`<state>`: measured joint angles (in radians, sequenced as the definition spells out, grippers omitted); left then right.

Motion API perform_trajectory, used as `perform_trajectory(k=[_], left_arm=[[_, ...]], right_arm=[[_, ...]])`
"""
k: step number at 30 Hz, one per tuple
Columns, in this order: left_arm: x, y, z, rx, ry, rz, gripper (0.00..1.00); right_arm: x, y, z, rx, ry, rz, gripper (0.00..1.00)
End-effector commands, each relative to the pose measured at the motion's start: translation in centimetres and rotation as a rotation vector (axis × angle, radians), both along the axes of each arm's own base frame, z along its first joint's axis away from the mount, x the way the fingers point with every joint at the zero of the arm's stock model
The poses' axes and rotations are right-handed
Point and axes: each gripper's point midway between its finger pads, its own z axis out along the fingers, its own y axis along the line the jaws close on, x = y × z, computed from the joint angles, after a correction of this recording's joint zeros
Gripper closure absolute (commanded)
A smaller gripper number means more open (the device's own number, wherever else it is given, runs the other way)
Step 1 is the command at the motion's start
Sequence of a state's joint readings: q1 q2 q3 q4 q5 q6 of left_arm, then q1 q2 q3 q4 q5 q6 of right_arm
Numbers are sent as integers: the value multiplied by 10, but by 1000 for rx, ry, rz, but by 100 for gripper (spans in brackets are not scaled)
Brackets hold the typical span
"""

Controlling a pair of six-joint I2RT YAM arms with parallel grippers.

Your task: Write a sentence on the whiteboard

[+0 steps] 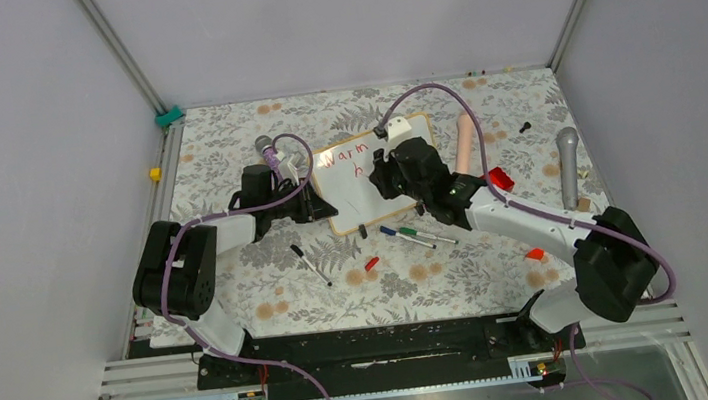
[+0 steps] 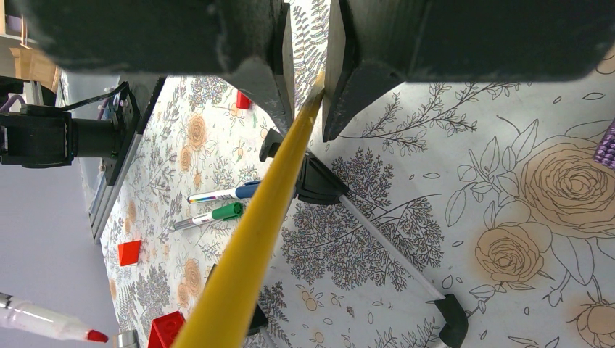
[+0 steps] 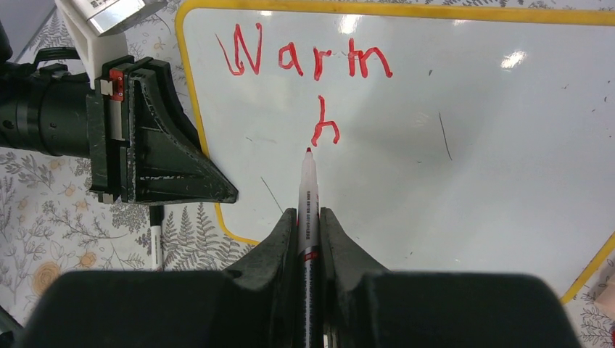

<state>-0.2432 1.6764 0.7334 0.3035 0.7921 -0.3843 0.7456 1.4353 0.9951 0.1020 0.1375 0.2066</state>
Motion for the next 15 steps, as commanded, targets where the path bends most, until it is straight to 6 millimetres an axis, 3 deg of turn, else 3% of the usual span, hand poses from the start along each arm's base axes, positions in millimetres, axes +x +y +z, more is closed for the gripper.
perform_trajectory(k=[1, 15], left_arm=[[3, 4, -9, 58, 12, 33, 100], [3, 4, -8, 58, 11, 34, 100]], right_arm=[[10, 1, 9, 27, -27, -21, 100], [28, -10, 4, -6, -24, -84, 100]])
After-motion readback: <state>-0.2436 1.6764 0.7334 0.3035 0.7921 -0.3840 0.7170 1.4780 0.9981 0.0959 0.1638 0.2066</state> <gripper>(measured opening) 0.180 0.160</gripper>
